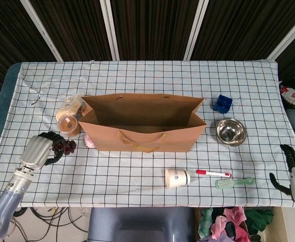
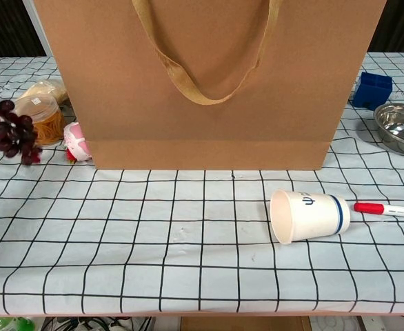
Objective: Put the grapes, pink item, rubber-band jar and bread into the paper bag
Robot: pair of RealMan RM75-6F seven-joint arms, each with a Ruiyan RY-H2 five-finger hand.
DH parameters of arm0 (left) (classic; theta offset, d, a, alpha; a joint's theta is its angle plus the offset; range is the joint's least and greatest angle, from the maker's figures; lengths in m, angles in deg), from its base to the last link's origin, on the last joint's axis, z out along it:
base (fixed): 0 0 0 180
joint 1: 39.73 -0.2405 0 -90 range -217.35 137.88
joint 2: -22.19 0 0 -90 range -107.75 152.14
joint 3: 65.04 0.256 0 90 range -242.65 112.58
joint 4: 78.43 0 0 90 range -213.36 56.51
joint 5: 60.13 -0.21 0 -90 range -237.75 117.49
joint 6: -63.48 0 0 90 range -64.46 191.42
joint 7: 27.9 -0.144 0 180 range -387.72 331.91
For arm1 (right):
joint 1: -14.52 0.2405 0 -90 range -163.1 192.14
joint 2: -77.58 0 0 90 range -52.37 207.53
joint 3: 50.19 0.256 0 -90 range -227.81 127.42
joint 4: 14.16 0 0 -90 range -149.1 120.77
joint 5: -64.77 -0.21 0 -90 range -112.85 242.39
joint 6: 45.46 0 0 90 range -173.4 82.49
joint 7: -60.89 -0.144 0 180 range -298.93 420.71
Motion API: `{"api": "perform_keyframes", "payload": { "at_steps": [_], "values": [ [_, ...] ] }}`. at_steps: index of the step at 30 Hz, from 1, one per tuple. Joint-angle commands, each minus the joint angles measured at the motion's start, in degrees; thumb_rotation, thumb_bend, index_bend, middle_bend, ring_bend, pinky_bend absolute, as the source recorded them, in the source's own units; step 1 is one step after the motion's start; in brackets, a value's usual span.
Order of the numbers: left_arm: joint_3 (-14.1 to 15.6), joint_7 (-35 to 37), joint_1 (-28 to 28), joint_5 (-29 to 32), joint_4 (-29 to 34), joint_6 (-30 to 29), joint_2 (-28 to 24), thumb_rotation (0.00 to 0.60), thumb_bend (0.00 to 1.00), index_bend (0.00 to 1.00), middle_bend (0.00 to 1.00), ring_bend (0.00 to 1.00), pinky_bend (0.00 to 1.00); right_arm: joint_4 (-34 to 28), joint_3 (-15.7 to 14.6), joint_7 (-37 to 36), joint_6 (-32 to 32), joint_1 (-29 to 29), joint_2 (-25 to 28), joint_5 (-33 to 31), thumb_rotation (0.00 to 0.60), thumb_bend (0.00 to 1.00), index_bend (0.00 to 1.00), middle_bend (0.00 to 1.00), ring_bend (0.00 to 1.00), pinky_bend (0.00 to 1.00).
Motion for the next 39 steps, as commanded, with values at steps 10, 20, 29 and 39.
{"api": "perform_keyframes", "payload": {
  "at_steps": [10,20,29,39],
  "values": [
    [-9.0,-28.4,0.9,-3.6,29.0,-7.5,-11.4,0.6,0.43,0.54,0.54,0.38,0.5,-0.2,-0.1,-0.3,-0.1,-0.1,0.1,0.2,0.6,0.3,0.1,0.09,0.18,0.3],
    [-15.0,-36.4,3.2,0.2,38.5,-7.3,-15.0,0.6,0.43,0.55,0.55,0.38,0.5,-0.4,-0.2,-0.7,0.0,-0.1,0.1,0.2,0.6,0.3,0.1,0.09,0.18,0.3],
    [-25.1,-43.5,12.4,14.4,44.1,-3.0,-14.4,0.6,0.43,0.55,0.54,0.38,0.5,-0.4,-0.1,-0.9,0.4,-0.1,0.1,-0.3,0.6,0.3,0.1,0.09,0.18,0.3],
    [-27.8,-48.7,24.8,25.7,39.0,0.0,-5.9,0.6,0.43,0.55,0.53,0.38,0.49,-0.3,0.1,-1.0,0.4,-0.3,0.2,-1.1,0.6,0.3,0.1,0.09,0.18,0.3]
  ]
}}
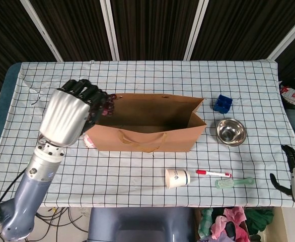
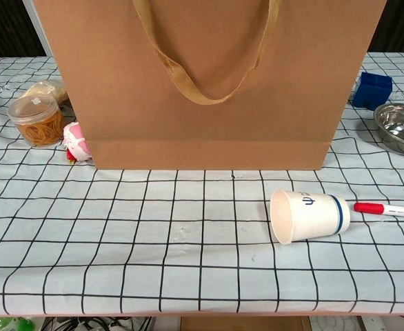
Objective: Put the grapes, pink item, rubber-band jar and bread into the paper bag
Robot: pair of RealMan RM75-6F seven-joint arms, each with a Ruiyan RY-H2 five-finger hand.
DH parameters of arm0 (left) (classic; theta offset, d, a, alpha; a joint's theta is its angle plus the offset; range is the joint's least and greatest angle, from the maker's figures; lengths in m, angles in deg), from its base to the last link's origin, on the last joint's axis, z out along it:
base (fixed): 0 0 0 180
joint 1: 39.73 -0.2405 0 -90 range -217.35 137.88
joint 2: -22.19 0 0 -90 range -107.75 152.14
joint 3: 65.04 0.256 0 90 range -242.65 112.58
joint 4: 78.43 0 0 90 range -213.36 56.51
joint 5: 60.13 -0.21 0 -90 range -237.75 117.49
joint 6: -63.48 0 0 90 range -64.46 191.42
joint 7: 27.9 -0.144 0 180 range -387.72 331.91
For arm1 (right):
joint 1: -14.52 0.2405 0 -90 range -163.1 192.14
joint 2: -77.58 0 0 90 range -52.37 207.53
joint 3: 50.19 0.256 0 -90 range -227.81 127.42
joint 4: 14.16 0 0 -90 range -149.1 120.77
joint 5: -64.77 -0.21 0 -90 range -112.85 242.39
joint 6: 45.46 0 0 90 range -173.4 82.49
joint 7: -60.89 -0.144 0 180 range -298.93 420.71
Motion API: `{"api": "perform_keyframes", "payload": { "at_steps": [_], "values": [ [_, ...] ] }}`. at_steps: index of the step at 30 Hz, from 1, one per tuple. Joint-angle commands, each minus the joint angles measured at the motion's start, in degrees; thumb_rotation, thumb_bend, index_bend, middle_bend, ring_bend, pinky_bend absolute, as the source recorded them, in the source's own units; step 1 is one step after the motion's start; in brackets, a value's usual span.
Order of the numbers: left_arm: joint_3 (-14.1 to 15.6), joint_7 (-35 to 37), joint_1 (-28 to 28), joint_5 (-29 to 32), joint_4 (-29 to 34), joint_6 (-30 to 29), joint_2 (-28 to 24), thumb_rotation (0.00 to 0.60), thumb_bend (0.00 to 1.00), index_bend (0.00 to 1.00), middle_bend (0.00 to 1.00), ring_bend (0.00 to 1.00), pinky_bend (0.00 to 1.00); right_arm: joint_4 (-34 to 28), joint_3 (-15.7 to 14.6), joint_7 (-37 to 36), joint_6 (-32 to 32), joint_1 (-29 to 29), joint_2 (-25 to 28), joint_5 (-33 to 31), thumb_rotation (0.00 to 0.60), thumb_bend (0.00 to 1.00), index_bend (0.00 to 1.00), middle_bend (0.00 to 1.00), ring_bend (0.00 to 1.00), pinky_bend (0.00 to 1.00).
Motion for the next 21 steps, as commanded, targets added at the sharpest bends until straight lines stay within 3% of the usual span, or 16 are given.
{"api": "perform_keyframes", "payload": {
  "at_steps": [1,5,10,12,15,18,21],
  "values": [
    [-0.2,-0.7,4.0,4.8,-3.1,0.9,5.0,0.6,0.42,0.54,0.52,0.38,0.49,0.0,0.0,-0.1,0.0,0.0,0.0,-0.1,0.6,0.3,0.1,0.09,0.18,0.3],
    [3.2,-2.8,5.8,6.0,-4.3,3.0,6.4,0.6,0.4,0.53,0.51,0.36,0.47,0.1,0.2,-0.2,-0.1,0.0,0.1,-0.2,0.6,0.3,0.1,0.09,0.18,0.3],
    [5.1,-4.8,6.3,8.1,-5.9,2.0,7.3,0.6,0.36,0.49,0.46,0.32,0.45,0.1,0.2,-0.4,-0.1,-0.1,0.2,0.0,0.6,0.3,0.1,0.09,0.18,0.3],
    [5.5,-6.0,6.4,9.8,-5.7,1.5,7.3,0.6,0.29,0.43,0.37,0.25,0.4,0.1,0.2,-0.4,-0.2,-0.1,0.2,0.0,0.6,0.3,0.1,0.09,0.18,0.3],
    [5.9,-8.1,6.6,12.7,-5.1,0.6,7.1,0.6,0.09,0.3,0.17,0.05,0.25,0.1,0.2,-0.4,-0.3,-0.1,0.2,0.0,0.6,0.3,0.1,0.09,0.18,0.3],
    [6.1,-9.9,6.8,15.1,-4.7,-1.1,6.6,0.6,0.0,0.23,0.08,0.0,0.2,0.1,0.3,-0.5,-0.5,-0.2,0.2,0.0,0.6,0.3,0.1,0.09,0.18,0.3],
    [6.4,-9.7,6.5,15.9,-3.5,-2.2,5.9,0.6,0.0,0.2,0.04,0.0,0.16,0.2,0.3,-0.4,-0.4,-0.1,0.1,0.0,0.6,0.3,0.1,0.09,0.18,0.3]
  ]
}}
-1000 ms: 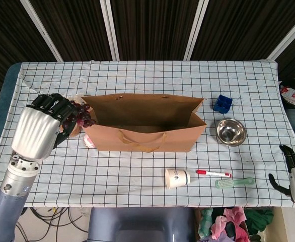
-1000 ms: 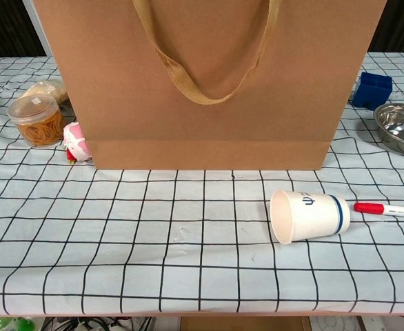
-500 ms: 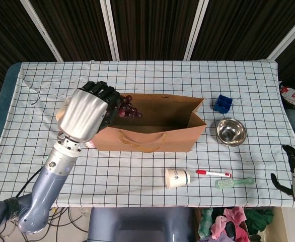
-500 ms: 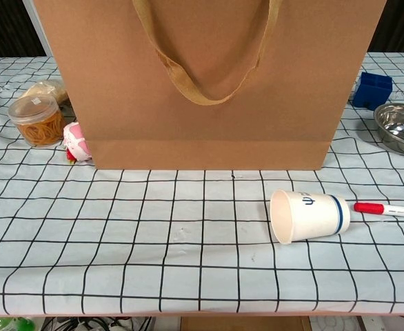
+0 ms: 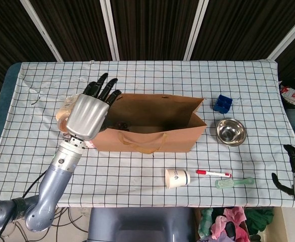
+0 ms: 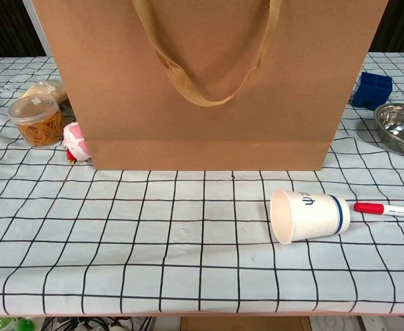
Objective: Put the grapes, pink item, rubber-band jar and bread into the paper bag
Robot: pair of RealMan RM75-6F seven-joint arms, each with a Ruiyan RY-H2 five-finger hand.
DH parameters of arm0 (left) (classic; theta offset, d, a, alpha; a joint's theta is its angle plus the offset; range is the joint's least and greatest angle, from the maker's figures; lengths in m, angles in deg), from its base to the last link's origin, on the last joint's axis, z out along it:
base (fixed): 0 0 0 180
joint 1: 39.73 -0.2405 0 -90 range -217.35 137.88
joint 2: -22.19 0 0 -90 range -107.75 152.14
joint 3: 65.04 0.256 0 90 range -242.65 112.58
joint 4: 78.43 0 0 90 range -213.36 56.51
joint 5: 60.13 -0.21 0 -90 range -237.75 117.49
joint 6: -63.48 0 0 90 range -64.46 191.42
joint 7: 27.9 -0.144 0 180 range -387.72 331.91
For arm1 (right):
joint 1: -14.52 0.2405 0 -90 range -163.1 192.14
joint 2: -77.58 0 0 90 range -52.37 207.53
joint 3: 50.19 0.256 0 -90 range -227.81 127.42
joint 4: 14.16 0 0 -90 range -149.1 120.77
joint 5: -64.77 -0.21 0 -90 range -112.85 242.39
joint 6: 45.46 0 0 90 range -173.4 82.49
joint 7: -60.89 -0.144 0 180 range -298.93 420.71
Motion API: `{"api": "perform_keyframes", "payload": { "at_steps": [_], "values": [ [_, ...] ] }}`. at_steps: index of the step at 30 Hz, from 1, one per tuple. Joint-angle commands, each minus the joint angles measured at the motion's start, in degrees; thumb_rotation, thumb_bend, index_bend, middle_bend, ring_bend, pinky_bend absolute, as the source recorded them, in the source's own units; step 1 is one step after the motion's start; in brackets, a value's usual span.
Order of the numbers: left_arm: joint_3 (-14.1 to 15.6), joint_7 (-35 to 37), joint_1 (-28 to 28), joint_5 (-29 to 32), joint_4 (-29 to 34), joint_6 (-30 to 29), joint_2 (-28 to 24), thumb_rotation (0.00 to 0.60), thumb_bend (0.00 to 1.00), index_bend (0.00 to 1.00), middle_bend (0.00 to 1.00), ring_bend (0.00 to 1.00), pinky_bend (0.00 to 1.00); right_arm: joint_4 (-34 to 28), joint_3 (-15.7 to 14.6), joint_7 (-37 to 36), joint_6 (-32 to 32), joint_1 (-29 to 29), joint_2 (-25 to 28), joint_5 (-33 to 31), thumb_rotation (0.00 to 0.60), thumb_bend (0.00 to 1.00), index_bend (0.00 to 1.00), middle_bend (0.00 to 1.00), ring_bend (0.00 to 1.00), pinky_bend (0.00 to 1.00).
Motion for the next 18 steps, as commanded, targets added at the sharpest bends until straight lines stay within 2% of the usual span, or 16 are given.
{"api": "perform_keyframes", "payload": {
  "at_steps": [1,5,9,11,14,16,18],
  "values": [
    [0.6,0.9,-0.5,0.7,1.9,-1.0,-1.2,0.6,0.0,0.19,0.04,0.0,0.15,0.0,0.0,0.1,0.0,0.0,0.0,0.0,0.6,0.3,0.1,0.09,0.18,0.3],
    [1.3,5.1,-3.2,-2.8,5.4,-2.6,-4.0,0.6,0.06,0.19,0.07,0.0,0.15,0.0,0.0,0.1,-0.1,0.0,0.0,0.1,0.6,0.3,0.1,0.09,0.18,0.3],
    [4.7,6.6,-8.4,-10.5,8.8,-7.1,-8.2,0.6,0.07,0.19,0.07,0.0,0.15,0.0,0.0,0.1,-0.2,-0.1,0.0,0.2,0.6,0.3,0.1,0.09,0.18,0.3],
    [8.0,9.9,-12.9,-16.1,10.6,-9.4,-11.0,0.6,0.07,0.19,0.08,0.0,0.15,0.0,-0.1,0.3,-0.2,-0.1,-0.1,0.3,0.6,0.3,0.1,0.09,0.18,0.3],
    [13.9,16.5,-19.6,-25.3,9.7,-11.5,-15.2,0.6,0.07,0.19,0.1,0.0,0.16,0.0,-0.2,0.6,-0.2,0.0,-0.1,0.5,0.6,0.3,0.1,0.09,0.18,0.3],
    [18.5,23.7,-24.3,-32.6,5.7,-13.0,-17.7,0.6,0.07,0.19,0.1,0.0,0.16,-0.2,-0.2,0.9,-0.4,-0.1,-0.2,0.6,0.6,0.3,0.1,0.09,0.18,0.3],
    [21.2,30.1,-27.6,-36.7,0.8,-14.7,-18.2,0.6,0.07,0.19,0.1,0.0,0.16,-0.3,-0.2,1.0,-0.5,-0.1,-0.2,0.6,0.6,0.3,0.1,0.09,0.18,0.3]
  ]
}}
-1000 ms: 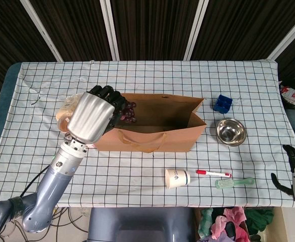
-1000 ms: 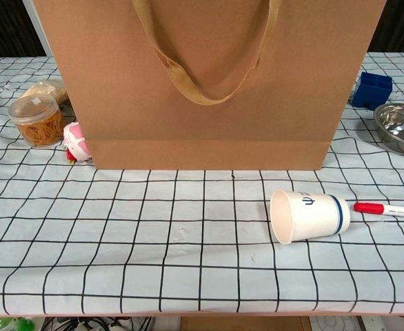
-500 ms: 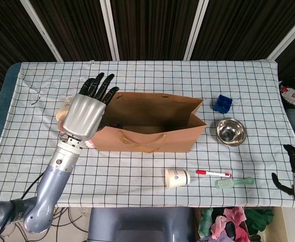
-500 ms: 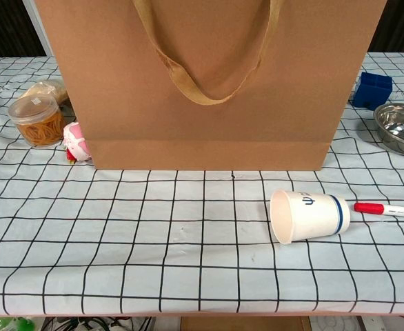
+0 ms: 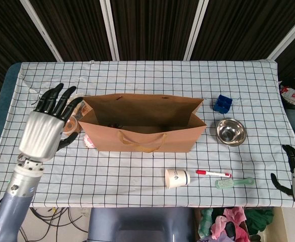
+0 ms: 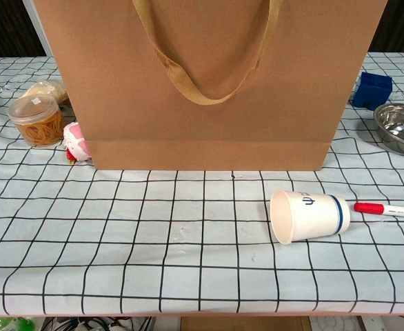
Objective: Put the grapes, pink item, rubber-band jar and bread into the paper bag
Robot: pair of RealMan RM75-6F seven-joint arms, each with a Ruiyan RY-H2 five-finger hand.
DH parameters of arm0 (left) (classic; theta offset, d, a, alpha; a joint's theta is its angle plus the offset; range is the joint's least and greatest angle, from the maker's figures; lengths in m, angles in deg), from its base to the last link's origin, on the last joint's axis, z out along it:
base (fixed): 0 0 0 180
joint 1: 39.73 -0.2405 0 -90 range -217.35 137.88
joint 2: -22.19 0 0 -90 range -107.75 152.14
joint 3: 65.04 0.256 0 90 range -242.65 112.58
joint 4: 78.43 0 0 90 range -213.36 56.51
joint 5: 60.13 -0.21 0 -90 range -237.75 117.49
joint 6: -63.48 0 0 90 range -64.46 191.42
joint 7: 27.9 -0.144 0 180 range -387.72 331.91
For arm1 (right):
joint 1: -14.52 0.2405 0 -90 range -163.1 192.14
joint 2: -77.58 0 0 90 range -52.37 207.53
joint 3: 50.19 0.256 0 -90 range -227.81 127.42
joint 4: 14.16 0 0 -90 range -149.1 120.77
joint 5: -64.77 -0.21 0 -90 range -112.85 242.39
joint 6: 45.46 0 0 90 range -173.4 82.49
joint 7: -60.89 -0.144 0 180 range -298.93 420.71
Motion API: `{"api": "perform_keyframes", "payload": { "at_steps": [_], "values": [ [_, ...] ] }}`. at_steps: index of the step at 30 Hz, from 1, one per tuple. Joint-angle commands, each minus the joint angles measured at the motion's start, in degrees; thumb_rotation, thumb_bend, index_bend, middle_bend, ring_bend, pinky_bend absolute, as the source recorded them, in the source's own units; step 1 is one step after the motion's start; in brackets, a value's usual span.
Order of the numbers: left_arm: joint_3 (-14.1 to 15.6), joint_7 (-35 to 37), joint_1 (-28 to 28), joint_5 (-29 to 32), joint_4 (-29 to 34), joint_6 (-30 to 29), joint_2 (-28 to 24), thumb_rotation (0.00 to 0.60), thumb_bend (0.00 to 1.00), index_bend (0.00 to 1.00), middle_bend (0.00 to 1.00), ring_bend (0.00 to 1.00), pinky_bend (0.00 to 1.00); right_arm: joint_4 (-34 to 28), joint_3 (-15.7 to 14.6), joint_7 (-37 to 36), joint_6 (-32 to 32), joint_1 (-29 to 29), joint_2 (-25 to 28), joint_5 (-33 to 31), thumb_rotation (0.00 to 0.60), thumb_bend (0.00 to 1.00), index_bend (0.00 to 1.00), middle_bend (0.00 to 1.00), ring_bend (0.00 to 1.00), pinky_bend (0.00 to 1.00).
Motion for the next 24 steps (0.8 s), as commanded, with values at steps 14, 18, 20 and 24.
{"api": "perform_keyframes", "payload": {
  "at_steps": [14,18,20,24],
  "values": [
    [13.4,32.1,-9.9,-6.4,-31.6,11.5,6.2,0.6,0.07,0.19,0.11,0.0,0.16,-0.2,0.3,0.3,0.1,0.1,-0.2,-0.3,0.6,0.3,0.1,0.09,0.18,0.3],
    [10.9,32.3,-6.4,0.1,-37.6,20.4,13.2,0.6,0.07,0.19,0.11,0.0,0.16,0.1,0.2,0.2,0.2,0.1,-0.1,-0.2,0.6,0.3,0.1,0.09,0.18,0.3],
    [10.0,32.2,-5.5,1.5,-40.2,22.1,16.0,0.6,0.07,0.19,0.11,0.0,0.16,0.1,0.2,0.0,0.1,0.1,-0.1,-0.2,0.6,0.3,0.1,0.09,0.18,0.3],
    [8.8,32.1,-3.9,2.9,-43.8,24.9,20.0,0.6,0.07,0.19,0.11,0.0,0.16,0.1,0.3,-0.2,0.0,0.0,-0.1,-0.3,0.6,0.3,0.1,0.09,0.18,0.3]
  ]
}}
